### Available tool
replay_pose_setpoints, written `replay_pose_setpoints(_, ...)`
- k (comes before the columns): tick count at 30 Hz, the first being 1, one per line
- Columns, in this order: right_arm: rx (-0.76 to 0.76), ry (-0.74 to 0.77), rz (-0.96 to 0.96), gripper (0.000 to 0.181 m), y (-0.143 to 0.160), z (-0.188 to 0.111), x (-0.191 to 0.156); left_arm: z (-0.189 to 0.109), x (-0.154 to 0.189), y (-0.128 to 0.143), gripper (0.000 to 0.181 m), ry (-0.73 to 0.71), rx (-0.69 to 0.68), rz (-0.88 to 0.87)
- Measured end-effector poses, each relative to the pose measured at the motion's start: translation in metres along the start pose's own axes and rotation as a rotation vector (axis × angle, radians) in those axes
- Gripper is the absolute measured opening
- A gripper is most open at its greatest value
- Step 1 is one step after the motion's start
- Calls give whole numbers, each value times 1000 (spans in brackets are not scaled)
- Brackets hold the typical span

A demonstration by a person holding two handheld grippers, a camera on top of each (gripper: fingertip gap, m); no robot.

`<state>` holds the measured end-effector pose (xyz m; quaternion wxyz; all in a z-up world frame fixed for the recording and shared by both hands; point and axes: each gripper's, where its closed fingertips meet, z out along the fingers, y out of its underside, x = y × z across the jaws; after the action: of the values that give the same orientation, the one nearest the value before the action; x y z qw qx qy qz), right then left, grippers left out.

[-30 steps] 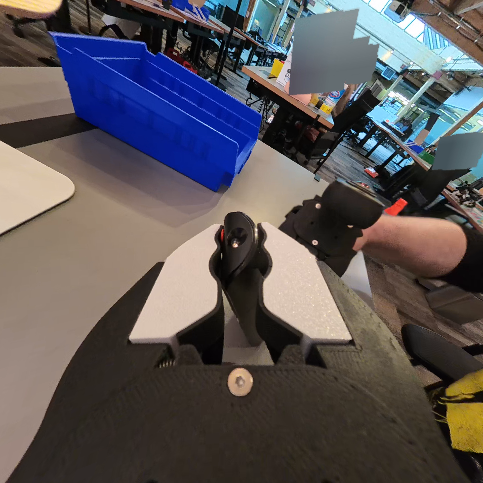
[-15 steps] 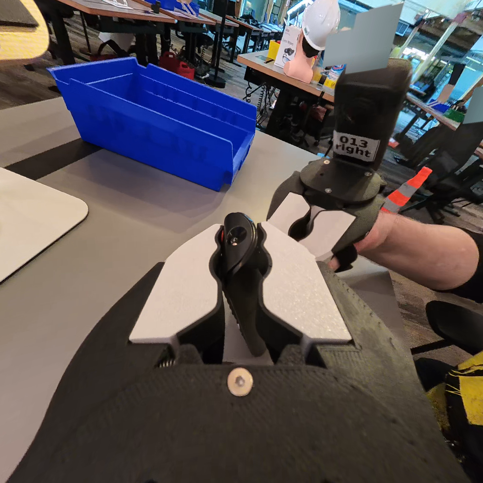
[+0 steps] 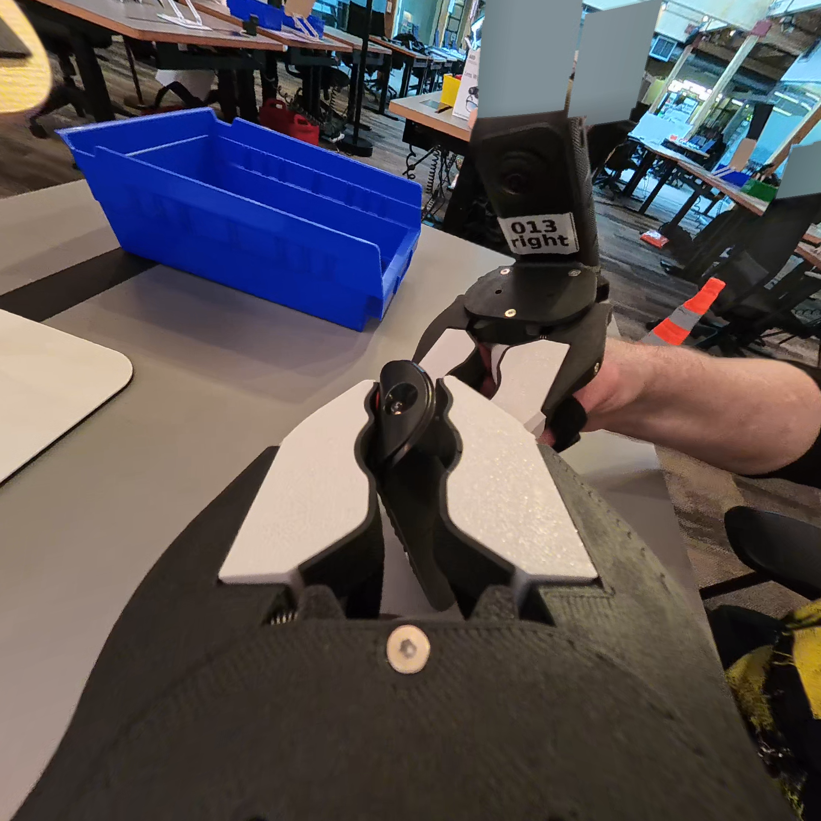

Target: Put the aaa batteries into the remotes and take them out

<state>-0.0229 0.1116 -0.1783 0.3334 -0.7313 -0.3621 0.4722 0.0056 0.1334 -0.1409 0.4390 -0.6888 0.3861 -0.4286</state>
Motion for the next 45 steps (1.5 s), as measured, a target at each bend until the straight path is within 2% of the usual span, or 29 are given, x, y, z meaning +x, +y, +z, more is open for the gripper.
replay_pose_setpoints(14,-211,-159,105,26,10,1,-1,3,0,1,24,-2,30,-2)
replay_pose_setpoints(22,-357,-221,116,28,21,-8,-10,9,19,-3,23,10,27,77)
replay_pose_setpoints(31,-438,-158,59,28,24,-7,-12,5,21,-3,23,22,41,80)
replay_pose_setpoints(36,-444,-154,57,29,27,-9,-14,6,26,-2,24,4,10,141)
replay_pose_setpoints(38,-443,-159,60,29,28,-8,-14,6,25,-2,23,12,30,116)
replay_pose_setpoints(41,-535,-126,31,31,47,-4,-11,7,28,-3,24,28,37,120)
replay_pose_setpoints(43,-602,-90,-11,32,62,-1,-9,12,42,-7,24,5,21,237)
replay_pose_setpoints(45,-568,-79,-11,34,60,2,-7,17,39,-9,24,-7,37,225)
